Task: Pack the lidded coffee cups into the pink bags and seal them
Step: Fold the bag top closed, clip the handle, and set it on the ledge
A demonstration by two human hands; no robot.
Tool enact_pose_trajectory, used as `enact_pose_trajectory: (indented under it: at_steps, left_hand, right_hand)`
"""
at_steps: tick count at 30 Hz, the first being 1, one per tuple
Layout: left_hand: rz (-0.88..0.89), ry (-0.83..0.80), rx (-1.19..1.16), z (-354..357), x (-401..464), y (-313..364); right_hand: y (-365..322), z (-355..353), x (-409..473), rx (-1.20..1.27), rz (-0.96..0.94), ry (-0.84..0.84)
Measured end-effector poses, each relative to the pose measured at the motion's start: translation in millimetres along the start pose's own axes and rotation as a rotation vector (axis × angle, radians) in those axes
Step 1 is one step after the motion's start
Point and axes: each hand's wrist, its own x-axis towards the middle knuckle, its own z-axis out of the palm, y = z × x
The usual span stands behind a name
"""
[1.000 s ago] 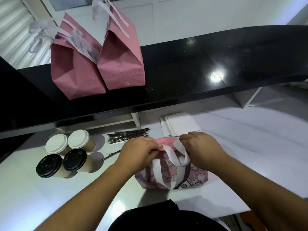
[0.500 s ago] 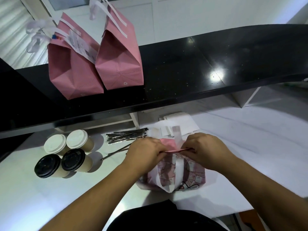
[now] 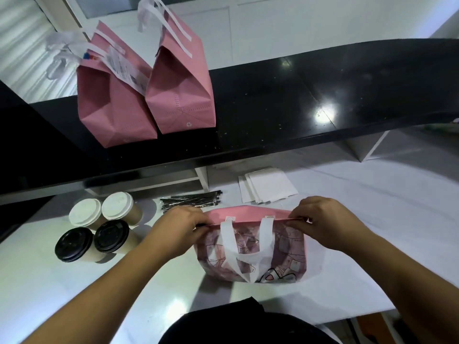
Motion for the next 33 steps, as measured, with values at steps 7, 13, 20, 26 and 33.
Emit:
enact_pose_trajectory:
  at_steps: [7, 13, 20, 26, 33]
  left_hand:
    - [-0.065, -0.007, -0.025, -8, -5, -9]
    - [-0.115, 0.055, -0.040, 3, -9, -4]
    - [-0.193, 0.126, -0.132, 10, -14, -1]
    - [-0.190, 0.158, -0.204, 8, -12, 5]
    - [-0.283, 0.364, -0.344, -14, -10, 22]
  right_hand:
    - [5, -2, -6, -0.015, -0.019, -0.033]
    - [-6, -3, -8, -0.148, 0.028, -0.024]
    - [-54, 16, 7, -0.368, 0.008, -0.164]
    - [-64, 3, 16, -0.317, 0.016, -0.180]
    - [-80, -55, 14, -0.256, 0.158, -0.201]
